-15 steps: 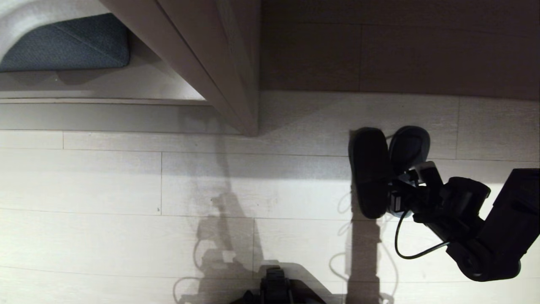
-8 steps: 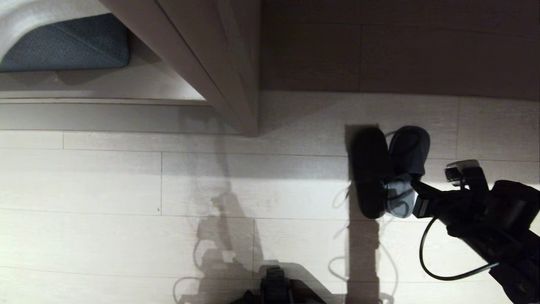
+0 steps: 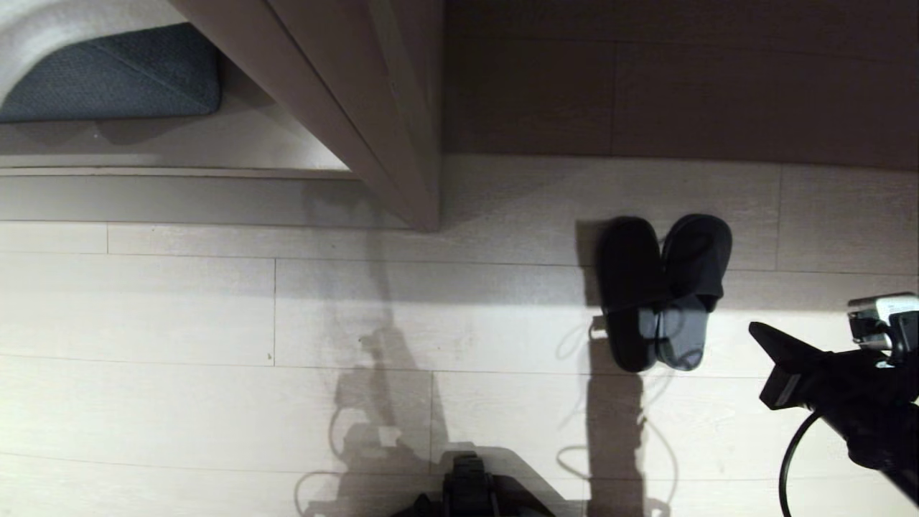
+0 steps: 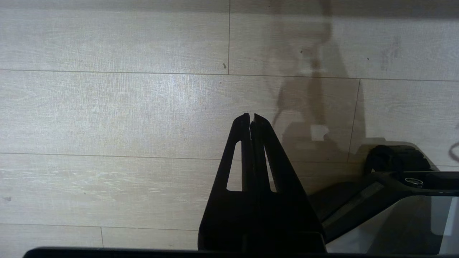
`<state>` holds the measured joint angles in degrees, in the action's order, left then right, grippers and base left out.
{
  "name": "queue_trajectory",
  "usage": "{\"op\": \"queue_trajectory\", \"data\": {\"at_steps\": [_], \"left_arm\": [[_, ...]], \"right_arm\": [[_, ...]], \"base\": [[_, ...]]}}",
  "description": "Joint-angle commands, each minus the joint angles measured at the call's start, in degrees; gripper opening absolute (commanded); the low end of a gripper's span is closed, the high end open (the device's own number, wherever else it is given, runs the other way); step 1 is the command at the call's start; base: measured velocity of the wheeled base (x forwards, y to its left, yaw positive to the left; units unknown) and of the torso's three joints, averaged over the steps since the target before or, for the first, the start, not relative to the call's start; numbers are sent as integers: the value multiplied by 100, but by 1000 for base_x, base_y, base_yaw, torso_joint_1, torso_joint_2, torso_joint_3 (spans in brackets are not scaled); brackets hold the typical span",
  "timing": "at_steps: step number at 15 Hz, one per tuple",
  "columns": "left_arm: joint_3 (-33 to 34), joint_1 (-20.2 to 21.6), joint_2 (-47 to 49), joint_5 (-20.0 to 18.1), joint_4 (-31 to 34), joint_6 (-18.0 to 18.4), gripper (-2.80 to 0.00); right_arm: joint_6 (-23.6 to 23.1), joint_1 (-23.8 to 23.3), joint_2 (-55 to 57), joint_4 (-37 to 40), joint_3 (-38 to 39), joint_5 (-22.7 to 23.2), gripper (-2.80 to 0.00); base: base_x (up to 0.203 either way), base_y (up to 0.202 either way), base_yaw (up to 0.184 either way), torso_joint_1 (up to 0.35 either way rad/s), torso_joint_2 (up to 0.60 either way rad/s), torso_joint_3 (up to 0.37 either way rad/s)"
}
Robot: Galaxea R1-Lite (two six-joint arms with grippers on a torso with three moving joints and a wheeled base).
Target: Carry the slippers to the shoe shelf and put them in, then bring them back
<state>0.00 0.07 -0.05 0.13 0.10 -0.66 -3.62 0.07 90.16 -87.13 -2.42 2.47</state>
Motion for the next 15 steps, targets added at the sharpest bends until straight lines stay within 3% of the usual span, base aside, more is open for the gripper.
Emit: {"op": "queue_trajectory", "data": {"at_steps": [1, 4, 6, 9, 12, 15], "left_arm": [[0, 1, 5, 4, -1, -4, -280], [0, 1, 5, 4, -1, 5, -280], [0, 1, 5, 4, -1, 5, -280], [0, 1, 5, 4, -1, -4, -280], [0, 1, 5, 4, -1, -4, -280], [0, 1, 5, 4, -1, -4, -280]], "right_arm": [[-2, 13, -805, -54, 153, 5, -280], [18, 16, -2304, 363, 212, 5, -280], [23, 17, -3531, 1174, 213, 10, -280], [25, 18, -5387, 3020, 75, 18, -280], [39, -2, -7309, 5346, -87, 99, -280], [87, -43, -8239, 6934, 212, 99, -280]], "base": [[0, 0, 0, 0, 0, 0], [0, 0, 0, 0, 0, 0], [0, 0, 0, 0, 0, 0], [0, 0, 0, 0, 0, 0], [0, 0, 0, 0, 0, 0], [0, 0, 0, 0, 0, 0]]}}
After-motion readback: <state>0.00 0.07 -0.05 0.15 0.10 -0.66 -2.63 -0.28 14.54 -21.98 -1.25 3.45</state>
